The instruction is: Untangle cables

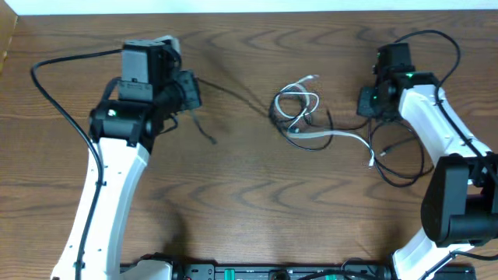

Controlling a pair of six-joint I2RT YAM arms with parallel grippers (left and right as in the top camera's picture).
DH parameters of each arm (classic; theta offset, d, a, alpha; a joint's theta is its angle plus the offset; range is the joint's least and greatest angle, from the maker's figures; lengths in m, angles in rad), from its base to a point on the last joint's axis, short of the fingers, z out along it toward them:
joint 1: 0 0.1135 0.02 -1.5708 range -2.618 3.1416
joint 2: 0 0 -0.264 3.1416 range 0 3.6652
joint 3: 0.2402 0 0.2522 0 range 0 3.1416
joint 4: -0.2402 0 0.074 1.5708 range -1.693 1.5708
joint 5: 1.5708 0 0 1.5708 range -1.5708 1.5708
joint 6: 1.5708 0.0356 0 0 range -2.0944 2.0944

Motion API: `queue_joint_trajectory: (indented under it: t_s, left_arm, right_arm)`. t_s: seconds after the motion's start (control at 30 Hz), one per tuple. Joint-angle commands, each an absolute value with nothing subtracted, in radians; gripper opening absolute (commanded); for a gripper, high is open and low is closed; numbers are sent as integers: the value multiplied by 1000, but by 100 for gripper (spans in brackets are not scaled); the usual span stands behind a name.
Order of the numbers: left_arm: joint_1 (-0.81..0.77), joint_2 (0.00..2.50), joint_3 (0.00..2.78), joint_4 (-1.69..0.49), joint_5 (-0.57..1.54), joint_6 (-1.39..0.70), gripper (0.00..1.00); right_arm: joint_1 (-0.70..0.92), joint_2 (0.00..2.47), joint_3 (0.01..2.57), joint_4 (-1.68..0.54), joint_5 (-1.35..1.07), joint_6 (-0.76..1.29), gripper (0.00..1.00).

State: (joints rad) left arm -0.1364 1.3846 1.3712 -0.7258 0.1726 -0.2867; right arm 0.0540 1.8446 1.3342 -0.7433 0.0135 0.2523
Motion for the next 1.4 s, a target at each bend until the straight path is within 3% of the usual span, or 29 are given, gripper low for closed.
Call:
queue_joint_trajectory:
  t_s: [0.0, 0.2, 0.43, 0.53, 0.63, 0.7, 0.87, 0.97, 1.0, 1.1, 1.13, 1.2, 1.37]
  left_arm:
    - [-113, 1425, 1393, -753, 148, -255, 7]
    - [-116, 1484, 1393, -809, 152, -199, 7]
    - [-15, 1486, 1393, -829, 60, -195, 7]
    - [35, 1484, 1393, -823, 59, -195, 7]
    - [72, 1475, 1393, -812, 83, -195, 7]
    - [93, 1457, 1393, -773, 256, -179, 8]
    - [92, 1448, 1393, -717, 576, -154, 8]
    - [76, 1450, 1393, -717, 653, -155, 8]
    - [66, 1450, 1393, -721, 656, -155, 9]
    - [31, 1450, 1392, -723, 655, -157, 27]
    - [5, 1453, 1392, -723, 653, -157, 38]
    - [-20, 1459, 1392, -723, 627, -157, 47]
    - [-78, 1514, 1392, -717, 587, -159, 54]
  right_arm:
    - [62, 1838, 1341, -736, -140, 129, 1]
    - [52, 1838, 1341, -777, 12, 184, 1]
    - [-39, 1838, 1341, -836, 102, 213, 1]
    - [-73, 1838, 1342, -826, 23, 191, 1]
    - [-88, 1838, 1344, -795, -218, 58, 2]
    - [-88, 1838, 1365, -783, -409, -57, 14]
    - [-76, 1838, 1456, -794, -486, -61, 53]
    - [-56, 1838, 1503, -782, -550, -27, 63]
    - [-46, 1838, 1510, -770, -567, 4, 65]
    - [-14, 1839, 1511, -725, -586, 110, 67]
    - [7, 1839, 1506, -713, -579, 146, 67]
    - [38, 1839, 1503, -710, -551, 176, 67]
    - [159, 1846, 1492, -691, -329, 336, 68]
